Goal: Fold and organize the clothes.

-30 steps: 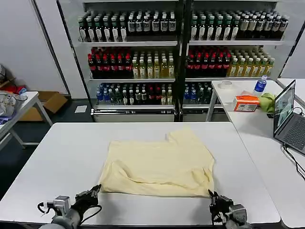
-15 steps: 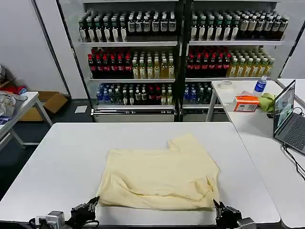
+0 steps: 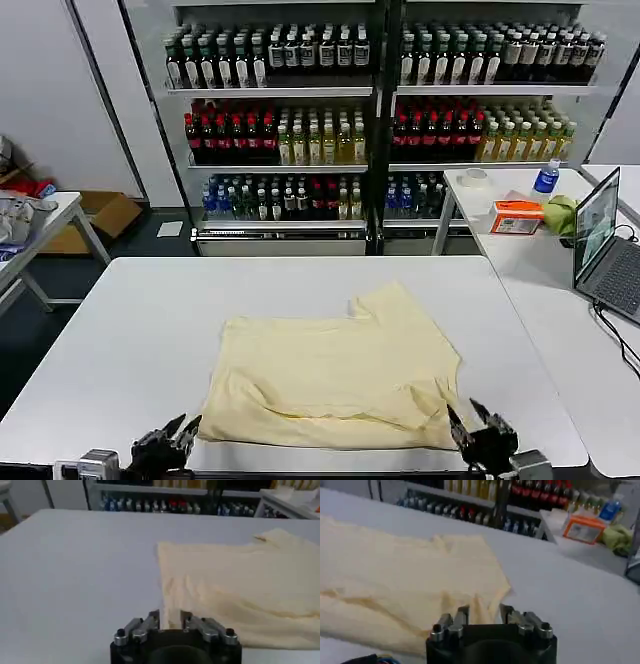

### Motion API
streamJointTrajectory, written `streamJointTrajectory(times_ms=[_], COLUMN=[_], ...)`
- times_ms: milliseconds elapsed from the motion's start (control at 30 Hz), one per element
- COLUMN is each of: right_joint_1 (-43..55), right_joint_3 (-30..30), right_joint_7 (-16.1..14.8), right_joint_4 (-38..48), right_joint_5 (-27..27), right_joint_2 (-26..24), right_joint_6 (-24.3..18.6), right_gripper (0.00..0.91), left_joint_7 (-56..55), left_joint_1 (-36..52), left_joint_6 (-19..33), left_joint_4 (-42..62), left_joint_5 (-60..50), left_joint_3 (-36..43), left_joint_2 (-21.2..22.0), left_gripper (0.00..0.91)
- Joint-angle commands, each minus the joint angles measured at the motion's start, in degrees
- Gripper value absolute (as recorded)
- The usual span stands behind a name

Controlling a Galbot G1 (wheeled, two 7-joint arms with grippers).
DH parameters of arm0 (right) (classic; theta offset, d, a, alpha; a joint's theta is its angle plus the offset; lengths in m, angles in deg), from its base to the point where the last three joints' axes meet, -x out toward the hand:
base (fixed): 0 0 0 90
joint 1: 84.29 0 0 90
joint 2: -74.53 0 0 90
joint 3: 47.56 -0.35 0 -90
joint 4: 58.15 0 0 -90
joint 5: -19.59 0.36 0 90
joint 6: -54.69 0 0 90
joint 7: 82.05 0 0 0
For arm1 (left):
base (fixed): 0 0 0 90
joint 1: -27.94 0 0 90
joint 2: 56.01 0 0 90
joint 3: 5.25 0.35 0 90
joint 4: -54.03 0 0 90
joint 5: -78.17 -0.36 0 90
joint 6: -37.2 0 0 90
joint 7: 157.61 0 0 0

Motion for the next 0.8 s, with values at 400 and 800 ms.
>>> streamJointTrajectory(times_ms=[400, 800], right_joint_1=[47.0, 62.8], right_joint_3=[22.3, 32.6], right_joint_7=[9.4, 10.2], right_joint_4=[26.3, 43.8], right_joint_5=[9.4, 13.9], right_joint_2=[3.7, 9.1], right_joint_6=[1.6, 4.5], right_gripper=[0.907, 0.907], left_joint_7=[-7.5, -9.6], left_joint_1=[31.1, 50.4], left_joint_6=[-0.4, -0.4], left_joint_4=[16.5, 31.9], left_joint_5=[7.3, 12.2], left_joint_3=[10.8, 25.9], left_joint_2=[-9.3, -10.4], left_gripper=[0.907, 0.907])
